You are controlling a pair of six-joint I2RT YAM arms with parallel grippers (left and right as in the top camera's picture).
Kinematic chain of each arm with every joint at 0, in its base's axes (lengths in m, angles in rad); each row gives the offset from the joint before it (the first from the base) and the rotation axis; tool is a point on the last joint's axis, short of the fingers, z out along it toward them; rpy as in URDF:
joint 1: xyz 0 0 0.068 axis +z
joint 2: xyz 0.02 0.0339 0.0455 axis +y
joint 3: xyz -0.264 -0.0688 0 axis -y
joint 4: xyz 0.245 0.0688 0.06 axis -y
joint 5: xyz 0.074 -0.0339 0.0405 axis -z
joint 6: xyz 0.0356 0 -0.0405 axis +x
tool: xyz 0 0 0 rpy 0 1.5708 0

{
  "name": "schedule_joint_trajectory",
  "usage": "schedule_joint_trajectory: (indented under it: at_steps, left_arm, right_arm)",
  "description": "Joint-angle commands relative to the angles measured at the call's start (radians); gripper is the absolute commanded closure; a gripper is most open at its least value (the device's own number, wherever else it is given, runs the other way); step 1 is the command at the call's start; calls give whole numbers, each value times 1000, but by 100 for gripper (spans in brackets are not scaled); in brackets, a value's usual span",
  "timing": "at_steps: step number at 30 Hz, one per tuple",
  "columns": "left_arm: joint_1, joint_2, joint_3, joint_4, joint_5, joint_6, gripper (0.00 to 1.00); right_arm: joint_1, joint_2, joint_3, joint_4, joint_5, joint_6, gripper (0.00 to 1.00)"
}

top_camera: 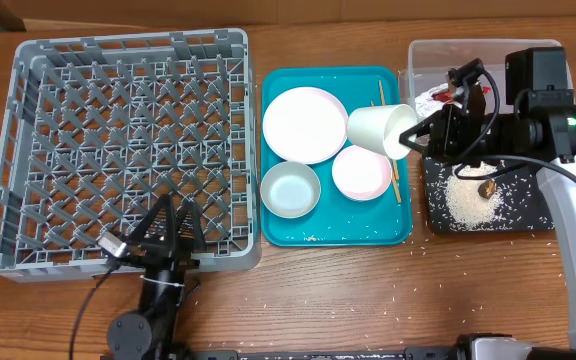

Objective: Sort waste into correct bins and load items into the dishwasher
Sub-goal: 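Grasp the white paper cup with the right gripper and lift it, then hand the white cup from the right gripper to the left gripper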

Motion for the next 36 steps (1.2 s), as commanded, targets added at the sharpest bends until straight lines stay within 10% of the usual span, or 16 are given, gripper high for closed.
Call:
schedule_joint_trajectory:
  at_steps: [1, 13, 20, 36]
  left_arm:
    - [5, 87, 126, -115, 37, 154, 0]
    - [4, 1061, 888, -325, 787, 653, 0]
    - [-4, 1495, 1152, -297, 1387, 511, 0]
    - [-159, 1665, 1155, -247, 1483, 510, 0]
  right_arm:
    - [7, -5, 11, 13, -23, -15, 96]
    - [7, -5, 11, 18, -69, -23, 96]
    - [36, -5, -39, 77, -194, -45, 96]
    - [134, 27, -290, 449, -385, 16, 96]
